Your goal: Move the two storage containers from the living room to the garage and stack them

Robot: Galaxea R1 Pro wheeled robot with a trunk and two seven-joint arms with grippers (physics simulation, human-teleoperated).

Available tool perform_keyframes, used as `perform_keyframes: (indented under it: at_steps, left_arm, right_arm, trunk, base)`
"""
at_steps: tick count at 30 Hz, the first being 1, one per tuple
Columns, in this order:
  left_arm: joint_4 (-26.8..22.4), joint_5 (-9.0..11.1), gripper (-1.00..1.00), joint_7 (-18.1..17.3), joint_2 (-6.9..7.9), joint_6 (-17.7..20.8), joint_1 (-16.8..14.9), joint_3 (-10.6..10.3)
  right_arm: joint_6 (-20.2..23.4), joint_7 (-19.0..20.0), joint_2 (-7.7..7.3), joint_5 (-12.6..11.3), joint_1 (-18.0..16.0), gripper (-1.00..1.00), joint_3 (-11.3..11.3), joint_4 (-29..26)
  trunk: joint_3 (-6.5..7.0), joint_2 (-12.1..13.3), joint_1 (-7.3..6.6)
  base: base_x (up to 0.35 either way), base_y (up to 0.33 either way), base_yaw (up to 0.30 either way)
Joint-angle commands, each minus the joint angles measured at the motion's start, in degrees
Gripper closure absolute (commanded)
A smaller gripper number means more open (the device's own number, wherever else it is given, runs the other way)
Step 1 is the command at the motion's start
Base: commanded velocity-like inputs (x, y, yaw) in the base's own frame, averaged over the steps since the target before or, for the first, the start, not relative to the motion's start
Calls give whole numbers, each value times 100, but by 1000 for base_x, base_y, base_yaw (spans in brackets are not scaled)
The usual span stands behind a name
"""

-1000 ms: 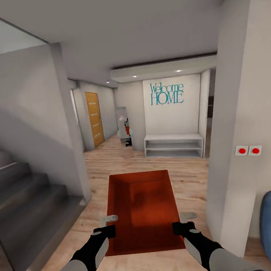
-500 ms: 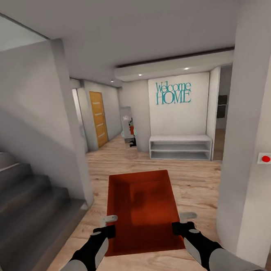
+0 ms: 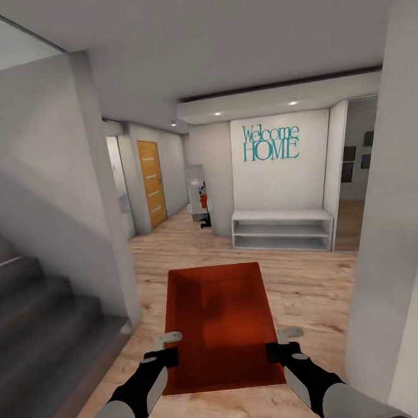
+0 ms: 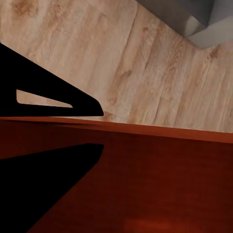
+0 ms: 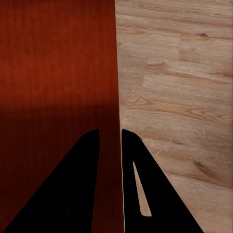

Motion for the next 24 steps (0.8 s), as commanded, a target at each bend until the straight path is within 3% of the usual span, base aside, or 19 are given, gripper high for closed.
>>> perform_keyframes:
  at_steps: [1,24]
  left_arm:
    - [1,-4,100,68,44,42,4,14]
    - [1,0,100,65,50,42,4,14]
  right_arm:
    - [-19,-571,-21,17,-7,100,-116,-19]
    - [-18,-571,-21,25,-7,100,-117,-19]
  trunk:
    - [-2,-4,5]
    - [-2,-4,5]
  base:
    - [322,0,0]
    - [322,0,0]
